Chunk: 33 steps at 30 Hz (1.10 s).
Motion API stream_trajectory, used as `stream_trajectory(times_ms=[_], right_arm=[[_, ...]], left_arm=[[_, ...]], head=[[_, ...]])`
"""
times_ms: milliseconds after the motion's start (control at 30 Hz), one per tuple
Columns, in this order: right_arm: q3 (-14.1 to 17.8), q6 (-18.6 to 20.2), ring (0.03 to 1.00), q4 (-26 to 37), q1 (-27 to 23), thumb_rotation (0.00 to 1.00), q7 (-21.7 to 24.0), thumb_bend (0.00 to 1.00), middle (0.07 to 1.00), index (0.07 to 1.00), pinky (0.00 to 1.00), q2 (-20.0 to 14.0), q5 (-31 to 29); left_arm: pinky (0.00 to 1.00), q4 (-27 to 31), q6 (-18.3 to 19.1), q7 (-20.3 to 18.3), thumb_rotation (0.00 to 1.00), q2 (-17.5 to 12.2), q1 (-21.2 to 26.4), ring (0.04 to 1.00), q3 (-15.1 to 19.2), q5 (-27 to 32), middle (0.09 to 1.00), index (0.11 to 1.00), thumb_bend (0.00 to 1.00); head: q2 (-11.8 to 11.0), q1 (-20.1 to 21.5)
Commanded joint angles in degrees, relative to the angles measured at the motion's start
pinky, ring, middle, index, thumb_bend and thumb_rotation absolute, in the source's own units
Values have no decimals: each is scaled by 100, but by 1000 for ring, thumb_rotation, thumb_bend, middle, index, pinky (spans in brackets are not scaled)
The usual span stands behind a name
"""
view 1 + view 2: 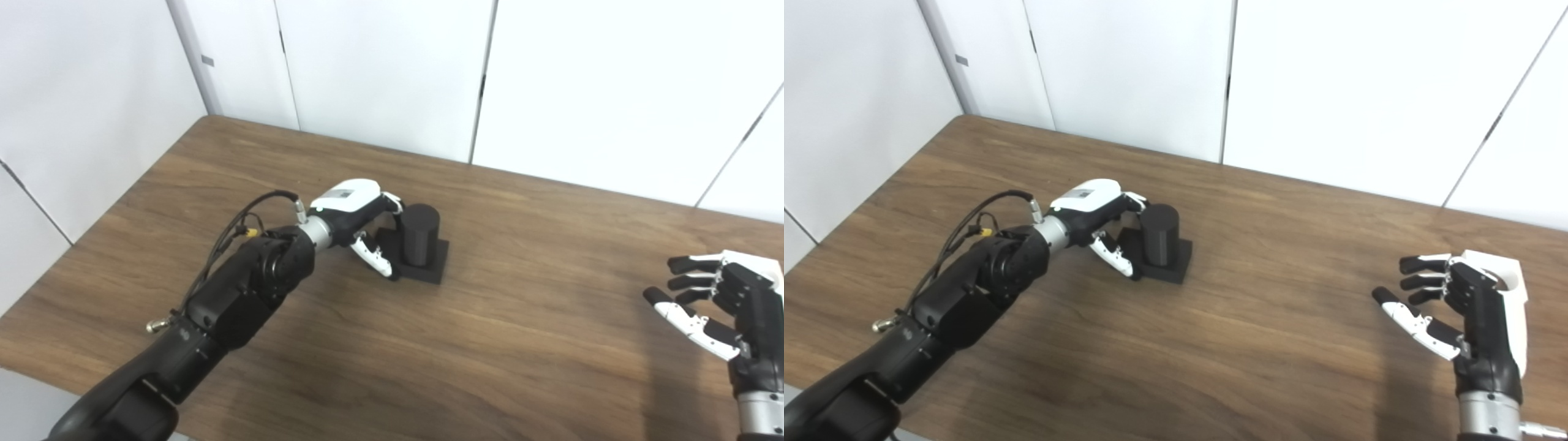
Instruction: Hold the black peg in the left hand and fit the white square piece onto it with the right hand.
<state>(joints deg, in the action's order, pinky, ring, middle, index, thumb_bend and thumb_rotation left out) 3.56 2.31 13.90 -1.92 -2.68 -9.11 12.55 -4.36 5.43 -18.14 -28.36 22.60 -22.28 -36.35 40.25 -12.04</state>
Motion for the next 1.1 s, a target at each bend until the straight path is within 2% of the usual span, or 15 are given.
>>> stream_trajectory(times_ms=[0,167,333,433,800,967,1067], right_arm=[[28,-298,513,108,-206,115,-78,495,609,488,402,-57,39],[32,-367,513,74,-208,115,-69,495,610,488,402,-59,60],[18,-339,506,89,-214,115,-77,495,605,488,396,-31,86],[14,-313,510,105,-215,115,-69,495,606,488,400,-14,66],[3,-319,515,107,-206,114,-82,495,607,489,416,30,42],[-3,-322,513,115,-214,113,-90,495,604,489,414,36,48],[-22,-417,509,70,-225,114,-96,495,605,489,405,41,32]], left_arm=[[713,89,-227,-66,71,153,-37,878,-212,-118,873,491,524],[703,-65,-631,196,67,330,-164,883,-389,-323,861,490,524],[715,-140,-917,249,69,403,-191,895,-595,-501,870,492,524],[689,-195,-1008,224,68,456,-199,890,-733,-611,867,492,524],[703,-498,-1195,242,69,606,-189,900,-1218,-869,874,493,524],[756,-490,-1055,61,70,532,-47,920,-1420,-1125,882,494,523],[748,-519,-1096,-4,72,439,42,924,-1496,-1190,886,494,523]], head=[[6,12],[21,55],[48,131],[67,221],[132,502],[164,661],[174,907]])
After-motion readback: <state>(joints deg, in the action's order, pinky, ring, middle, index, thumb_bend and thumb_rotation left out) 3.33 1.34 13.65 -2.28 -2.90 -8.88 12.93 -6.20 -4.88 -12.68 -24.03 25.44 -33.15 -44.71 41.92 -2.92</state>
